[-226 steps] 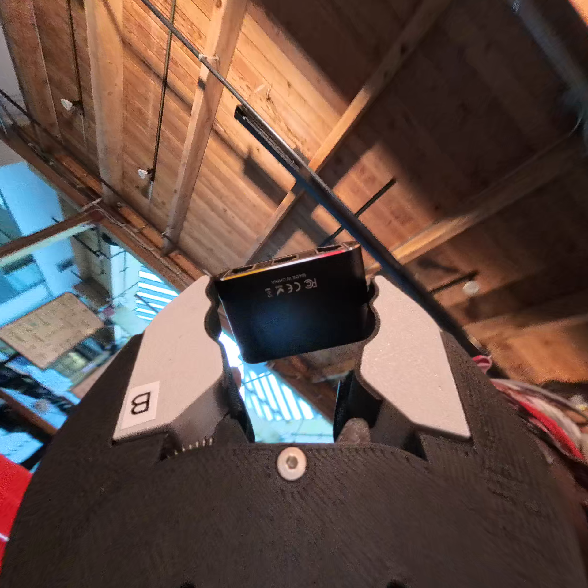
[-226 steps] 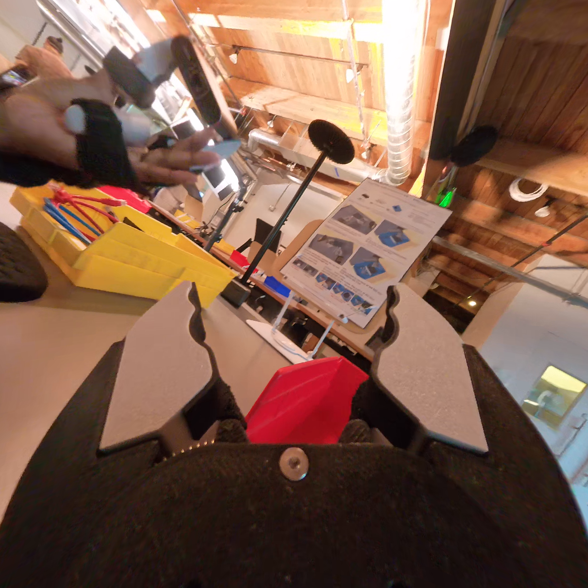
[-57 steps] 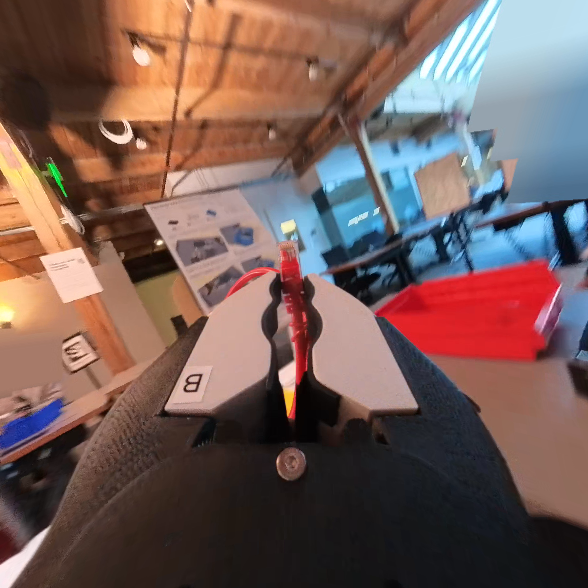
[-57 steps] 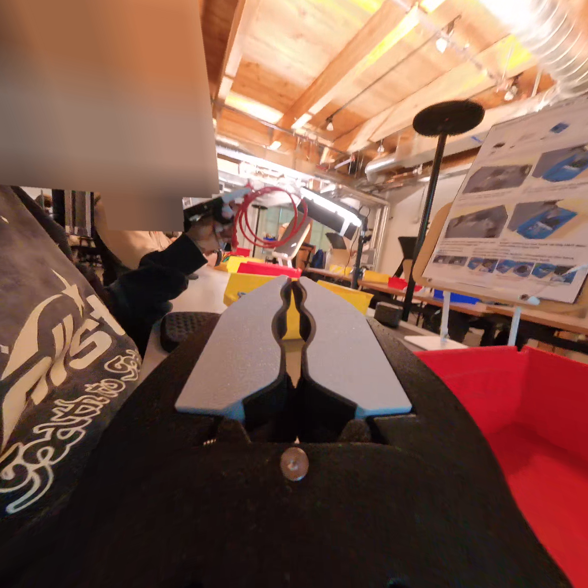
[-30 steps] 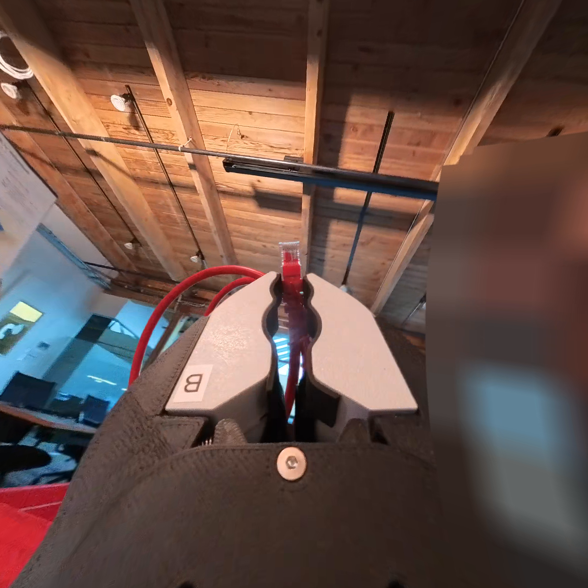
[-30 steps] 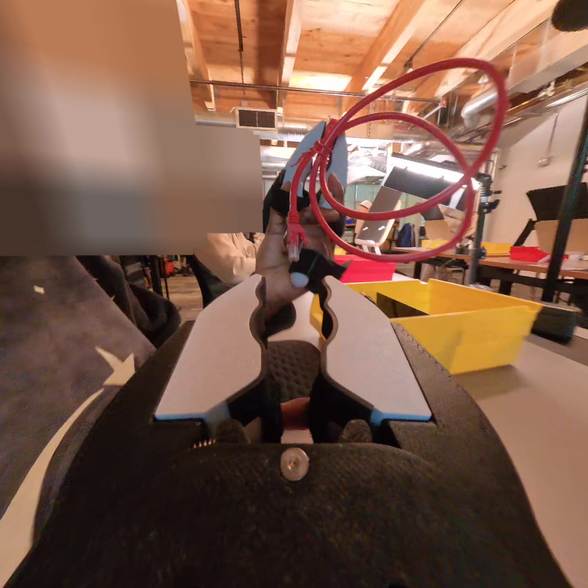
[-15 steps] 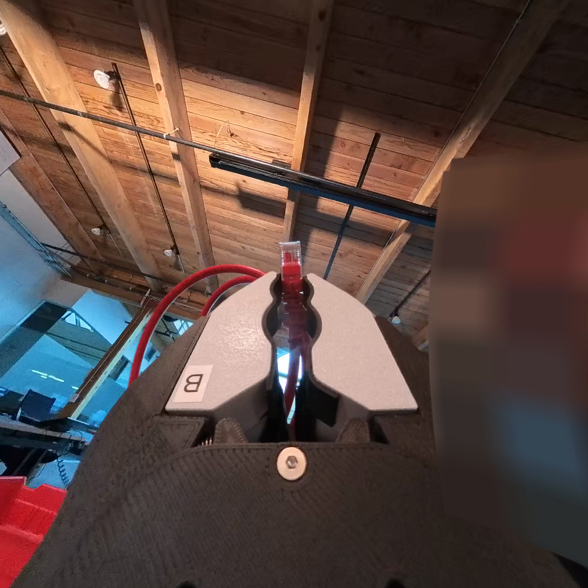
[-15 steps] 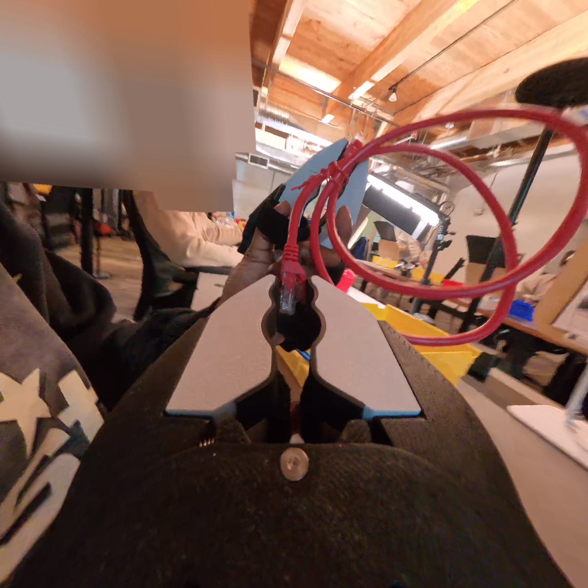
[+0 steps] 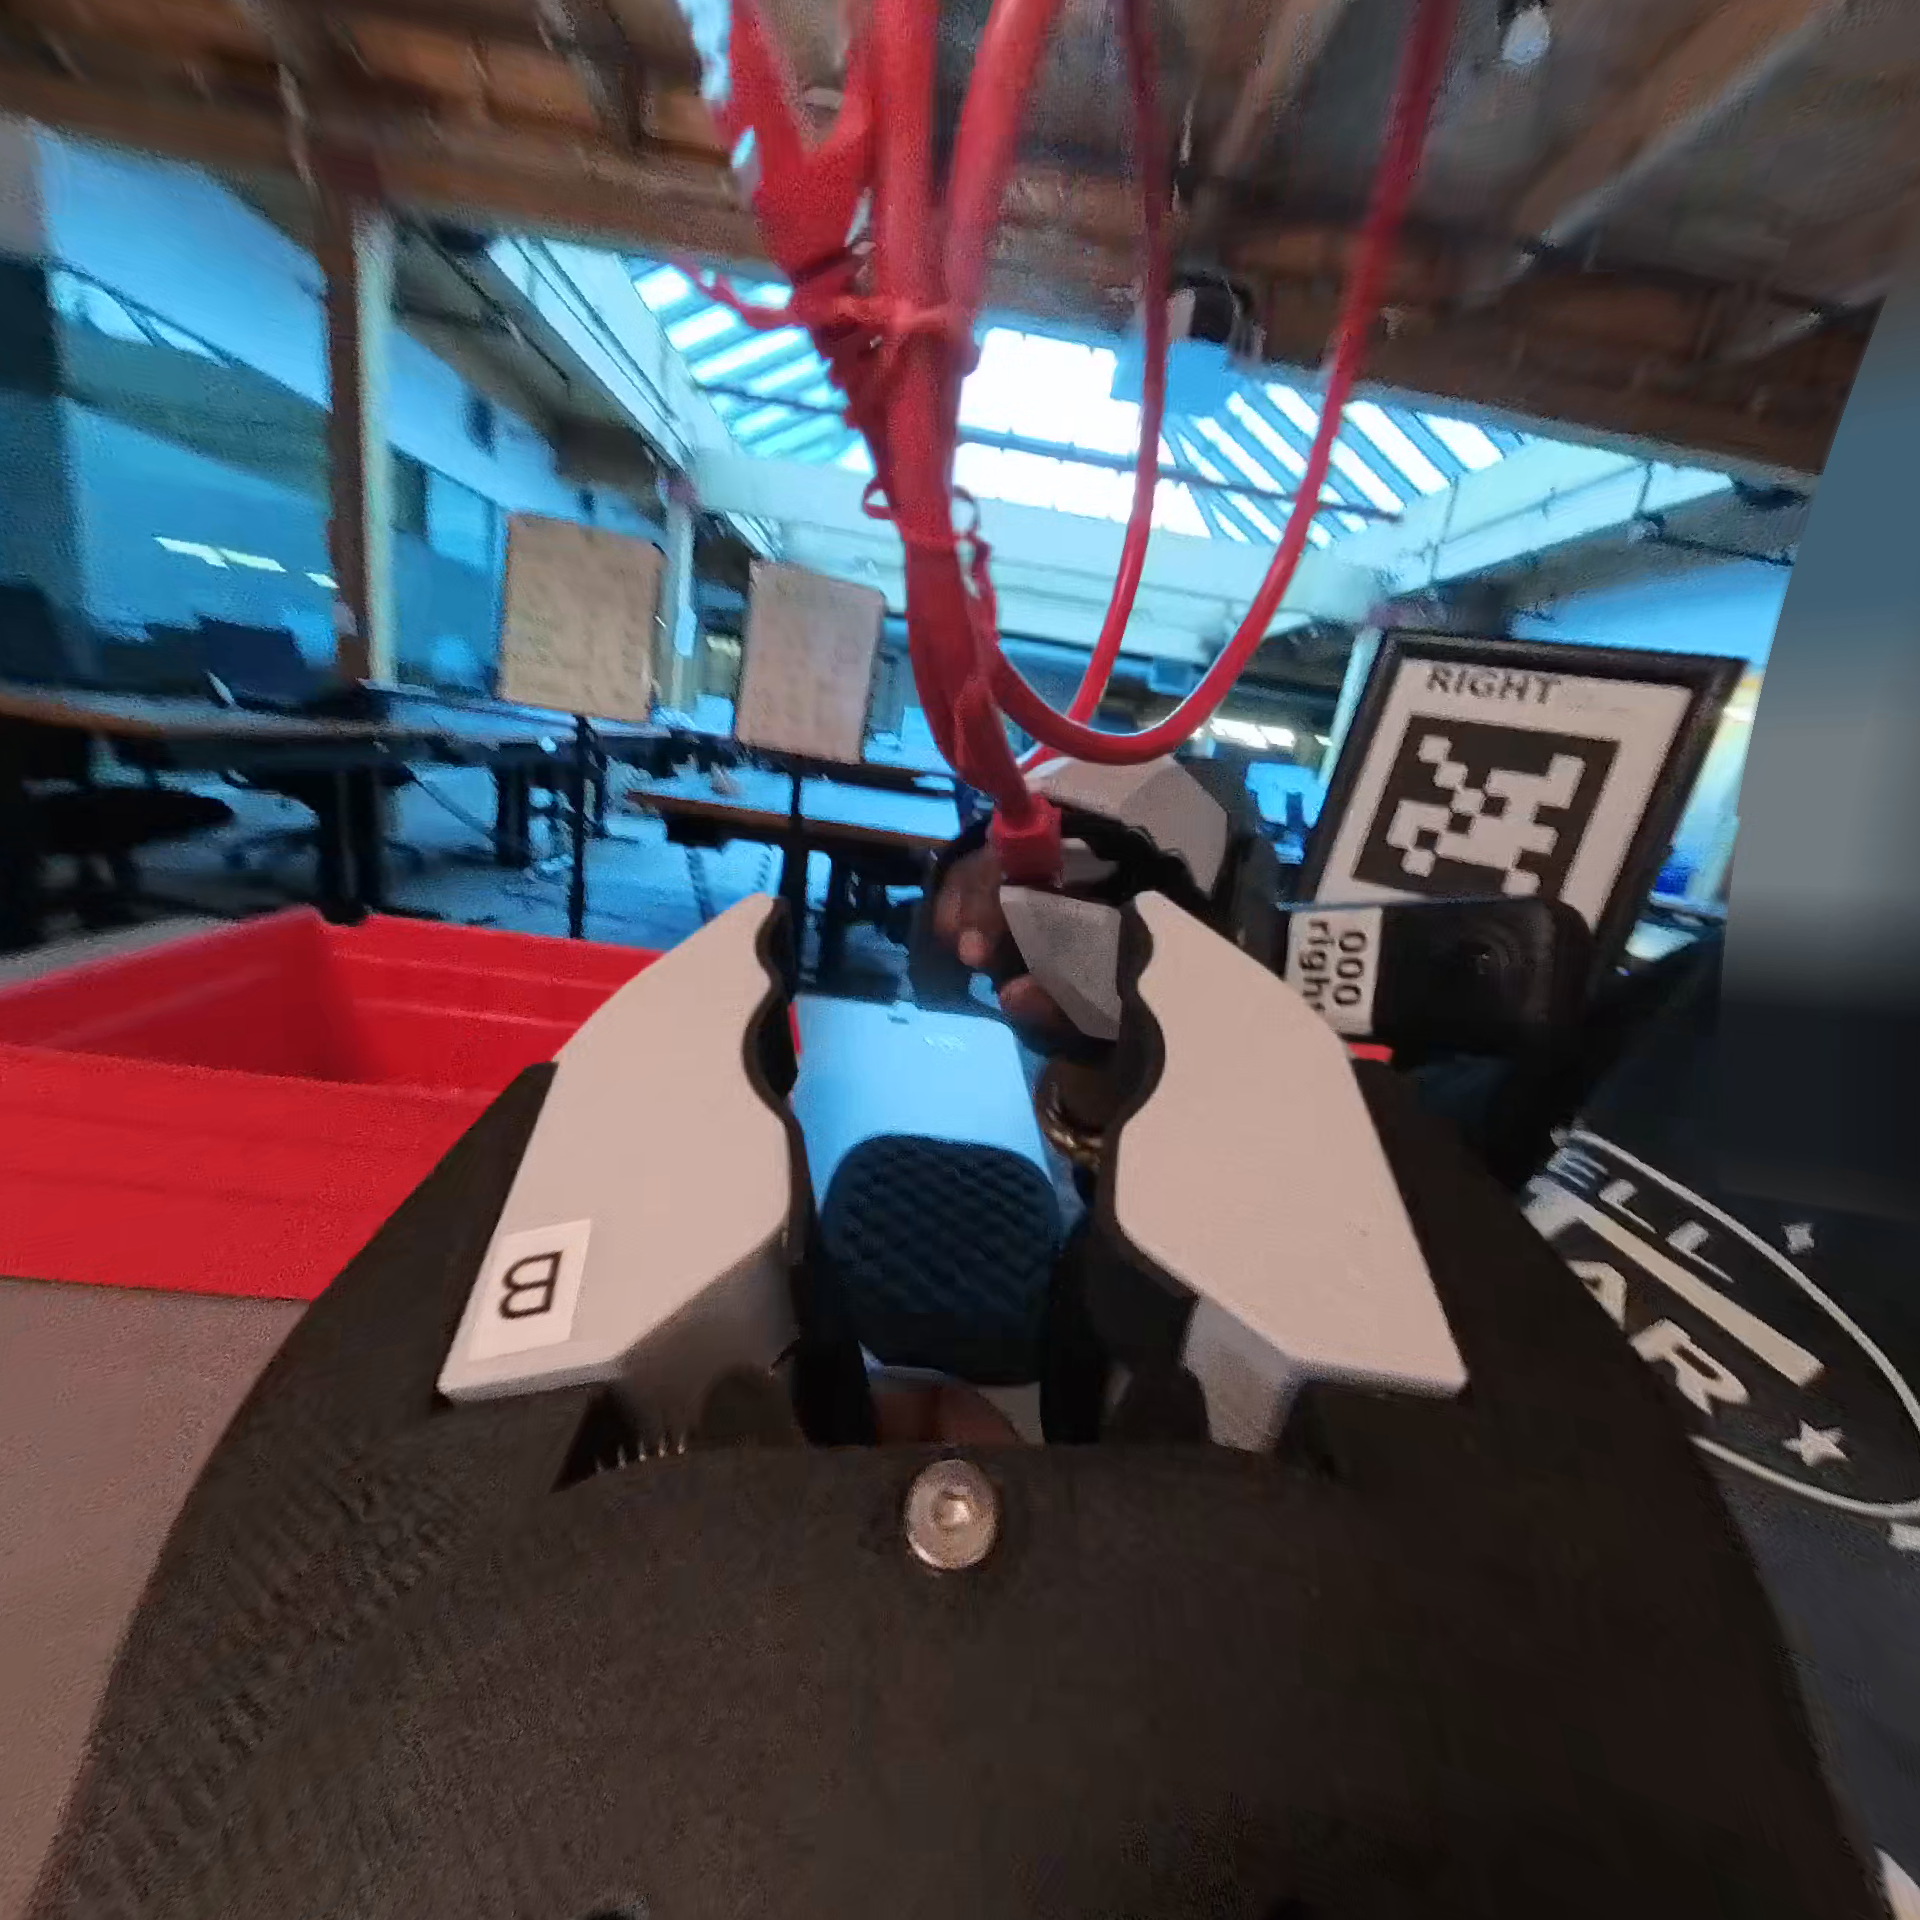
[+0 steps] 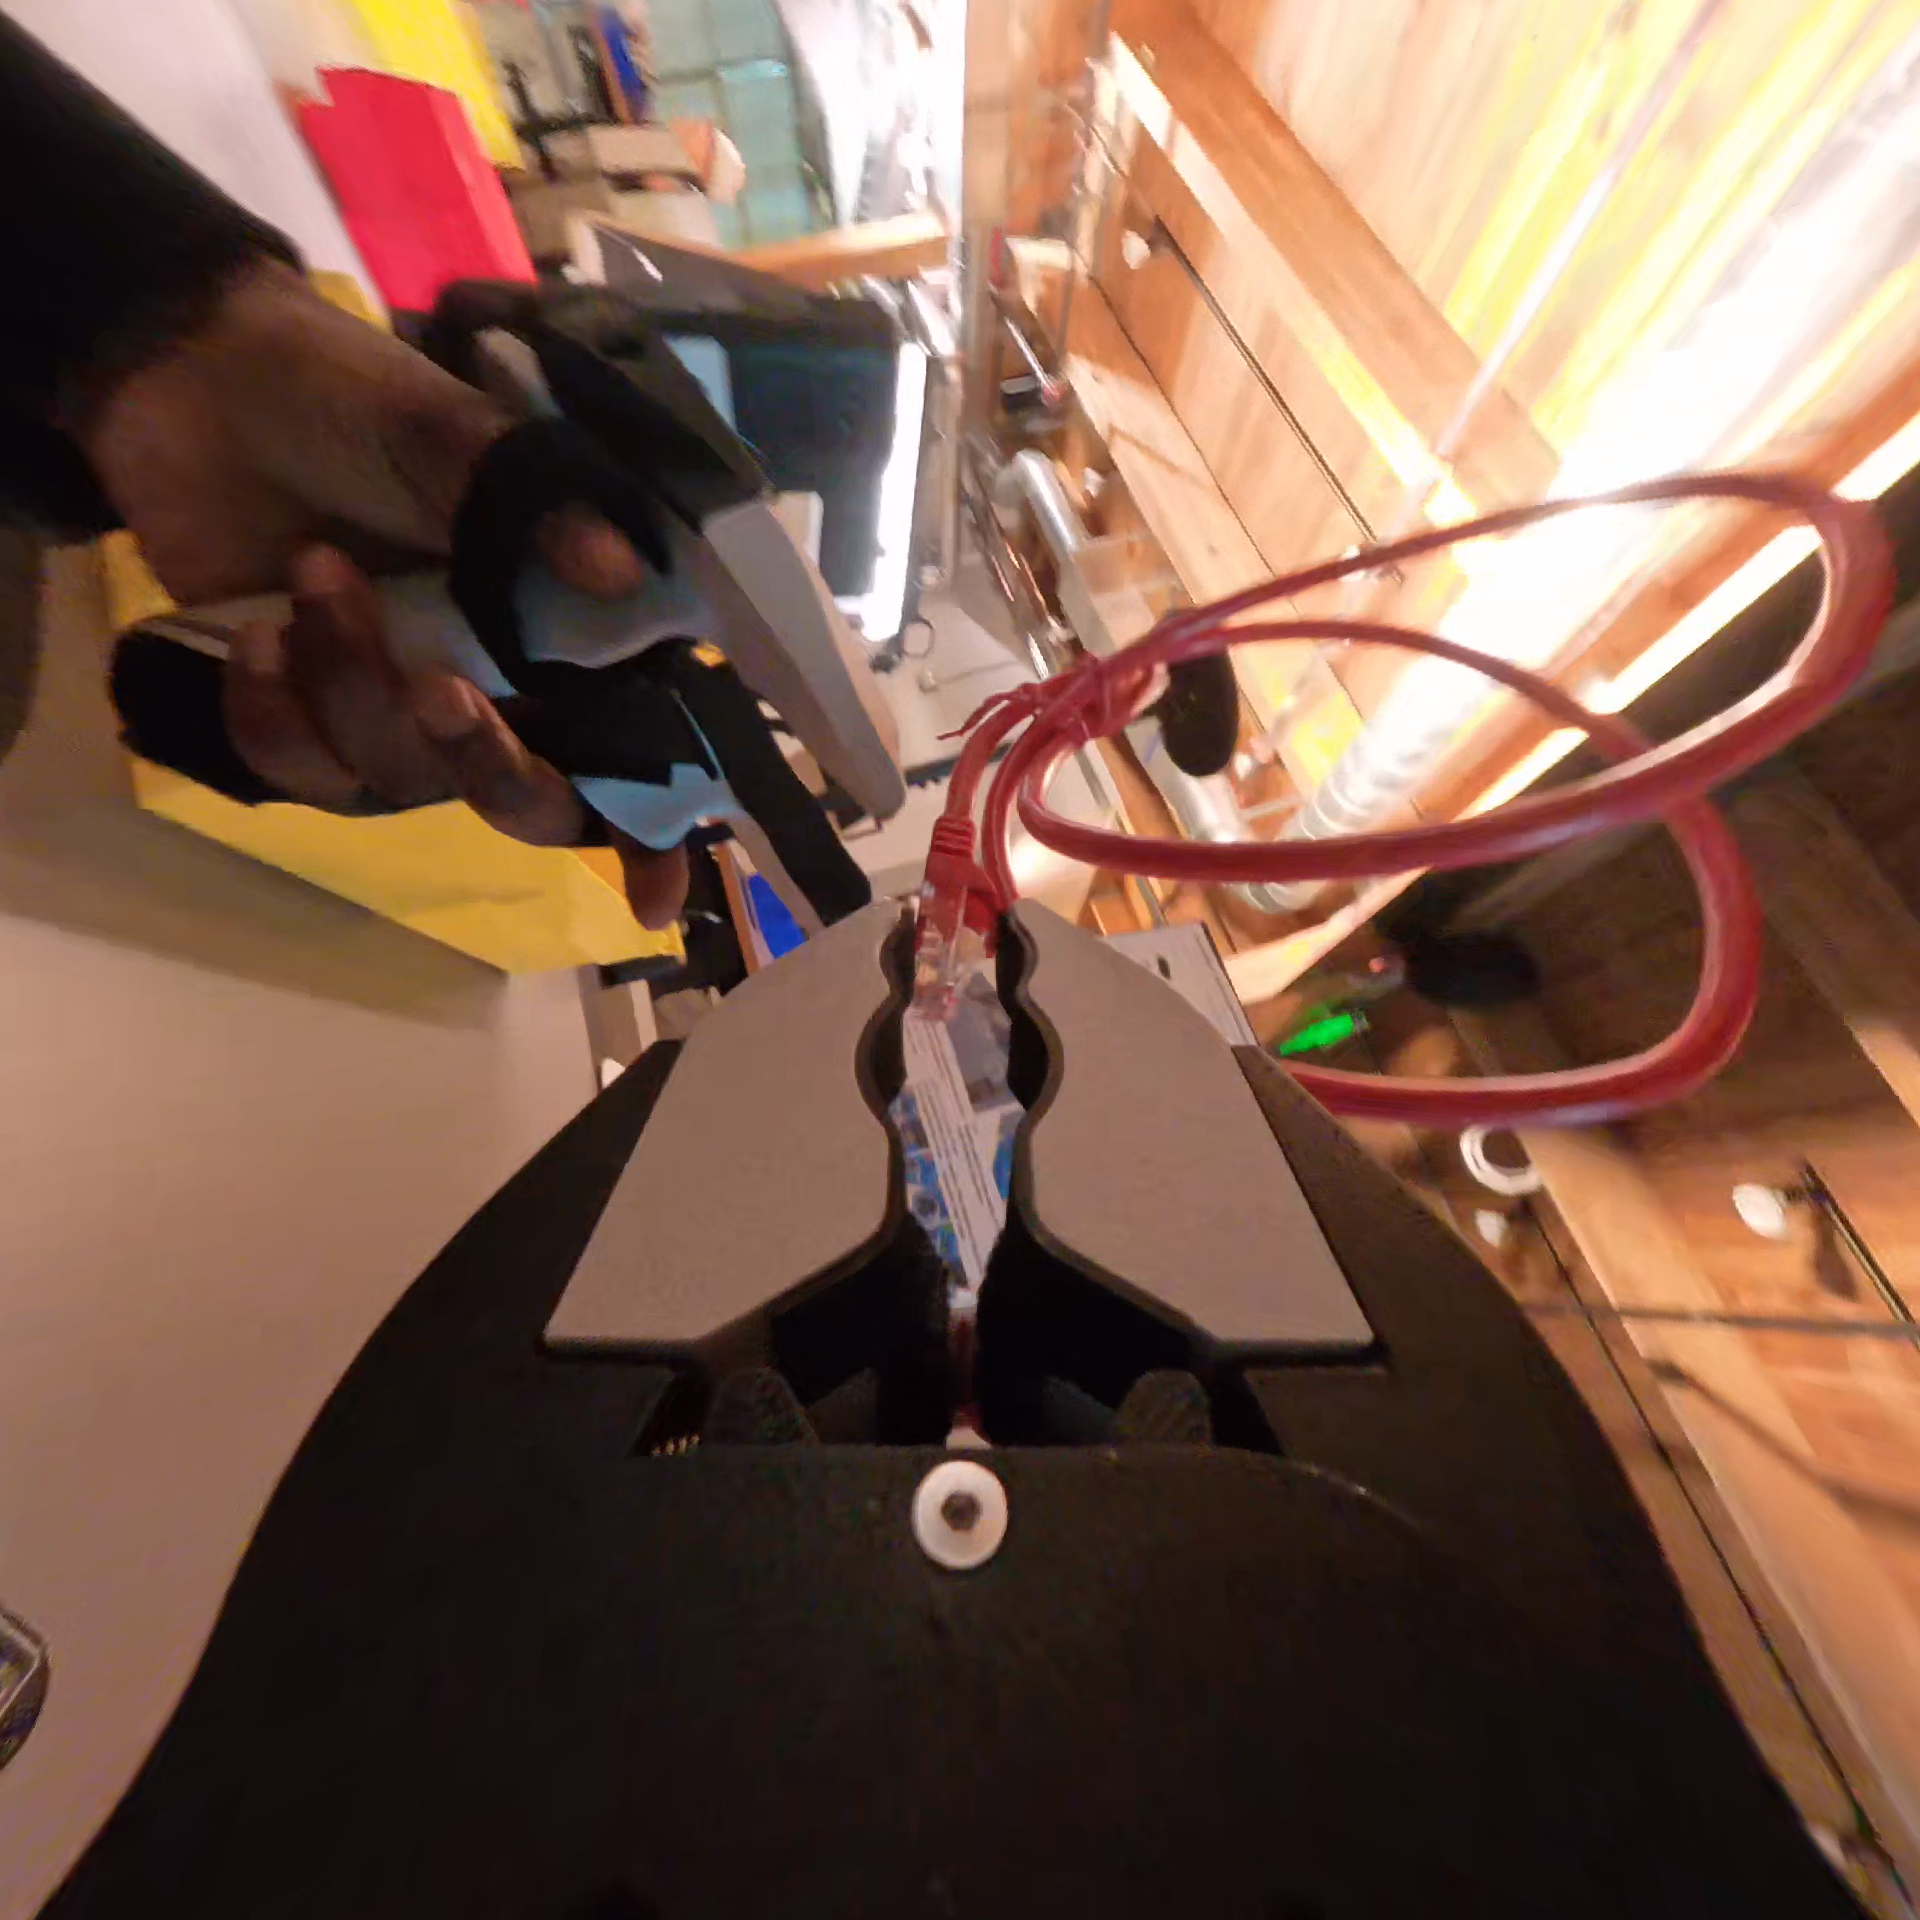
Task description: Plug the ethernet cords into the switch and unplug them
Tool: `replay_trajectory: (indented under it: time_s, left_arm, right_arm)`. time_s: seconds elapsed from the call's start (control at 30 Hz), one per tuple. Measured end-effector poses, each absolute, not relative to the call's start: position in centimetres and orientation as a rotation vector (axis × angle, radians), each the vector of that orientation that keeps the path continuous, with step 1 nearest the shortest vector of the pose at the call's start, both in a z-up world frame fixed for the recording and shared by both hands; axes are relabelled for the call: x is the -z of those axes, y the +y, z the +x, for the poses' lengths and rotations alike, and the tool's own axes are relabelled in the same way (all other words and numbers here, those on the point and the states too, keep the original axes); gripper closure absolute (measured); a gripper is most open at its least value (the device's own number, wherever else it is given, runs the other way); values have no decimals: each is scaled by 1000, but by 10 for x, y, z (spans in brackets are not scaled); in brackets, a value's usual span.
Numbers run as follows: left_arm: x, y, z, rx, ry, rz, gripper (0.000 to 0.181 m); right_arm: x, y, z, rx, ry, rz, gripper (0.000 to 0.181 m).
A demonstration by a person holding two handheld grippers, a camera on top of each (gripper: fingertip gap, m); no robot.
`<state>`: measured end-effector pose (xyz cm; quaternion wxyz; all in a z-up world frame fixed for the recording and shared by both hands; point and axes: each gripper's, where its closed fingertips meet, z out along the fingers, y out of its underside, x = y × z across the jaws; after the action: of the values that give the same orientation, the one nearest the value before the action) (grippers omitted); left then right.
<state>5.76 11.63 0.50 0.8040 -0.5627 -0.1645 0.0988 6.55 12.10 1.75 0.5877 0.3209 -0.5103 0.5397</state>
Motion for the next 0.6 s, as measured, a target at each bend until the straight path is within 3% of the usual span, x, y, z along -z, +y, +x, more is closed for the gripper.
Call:
replay_trajectory:
  time_s: [0.3, 0.47, 0.6]
  left_arm:
    - [14, 135, 69, -138, -295, -1346, 144]
    - [11, 133, 63, -274, -281, -1319, 168]
    - [9, 132, 65, -267, -261, -1299, 169]
  right_arm:
    - [6, 114, 70, -1178, -1284, 901, 168]
    - [7, 116, 61, -1068, -1315, 866, 168]
    - [6, 116, 65, -1105, -1331, 861, 168]
